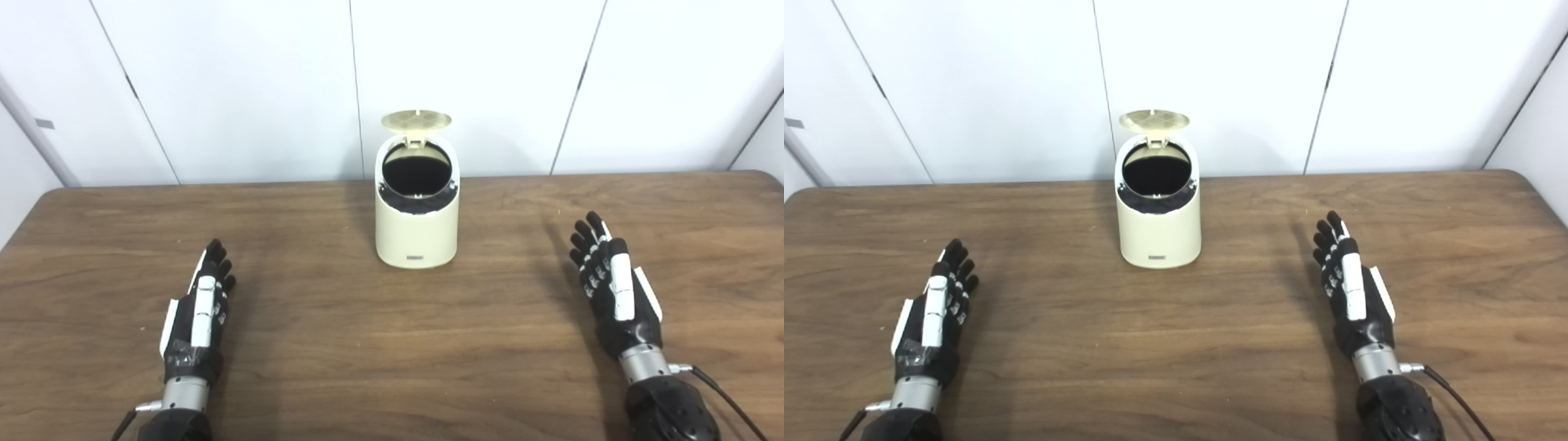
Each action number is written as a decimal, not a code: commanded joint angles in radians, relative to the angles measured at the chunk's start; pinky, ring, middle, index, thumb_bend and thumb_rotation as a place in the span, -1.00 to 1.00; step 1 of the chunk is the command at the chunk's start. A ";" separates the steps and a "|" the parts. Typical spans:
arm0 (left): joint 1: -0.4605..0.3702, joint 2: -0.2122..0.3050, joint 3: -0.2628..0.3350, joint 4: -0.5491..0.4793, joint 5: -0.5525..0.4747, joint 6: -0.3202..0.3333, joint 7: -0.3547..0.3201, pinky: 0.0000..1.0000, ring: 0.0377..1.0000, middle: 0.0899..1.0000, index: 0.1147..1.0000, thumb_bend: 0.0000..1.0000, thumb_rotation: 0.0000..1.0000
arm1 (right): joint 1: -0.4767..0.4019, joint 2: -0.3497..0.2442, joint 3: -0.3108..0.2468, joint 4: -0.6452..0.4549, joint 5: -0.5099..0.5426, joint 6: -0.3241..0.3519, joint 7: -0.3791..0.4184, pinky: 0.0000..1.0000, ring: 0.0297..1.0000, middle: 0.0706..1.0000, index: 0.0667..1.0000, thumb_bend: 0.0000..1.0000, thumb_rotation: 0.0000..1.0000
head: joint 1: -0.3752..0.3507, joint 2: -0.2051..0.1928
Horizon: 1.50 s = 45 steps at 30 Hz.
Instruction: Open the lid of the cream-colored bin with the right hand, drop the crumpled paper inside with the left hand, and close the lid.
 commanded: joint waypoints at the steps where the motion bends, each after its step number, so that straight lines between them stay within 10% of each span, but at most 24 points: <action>1: -0.014 0.008 0.000 -0.004 -0.012 -0.007 0.000 1.00 1.00 1.00 1.00 0.05 0.78 | -0.021 -0.009 0.002 -0.015 -0.025 -0.019 -0.005 0.96 0.94 0.91 0.94 0.25 0.96 | -0.001 -0.004; 45: 0.009 -0.007 -0.034 0.065 0.021 -0.083 0.007 1.00 1.00 1.00 1.00 -0.07 0.98 | -0.357 -0.059 0.158 -0.061 -0.450 0.067 -0.031 0.74 0.84 0.84 0.79 0.20 1.00 | 0.001 -0.157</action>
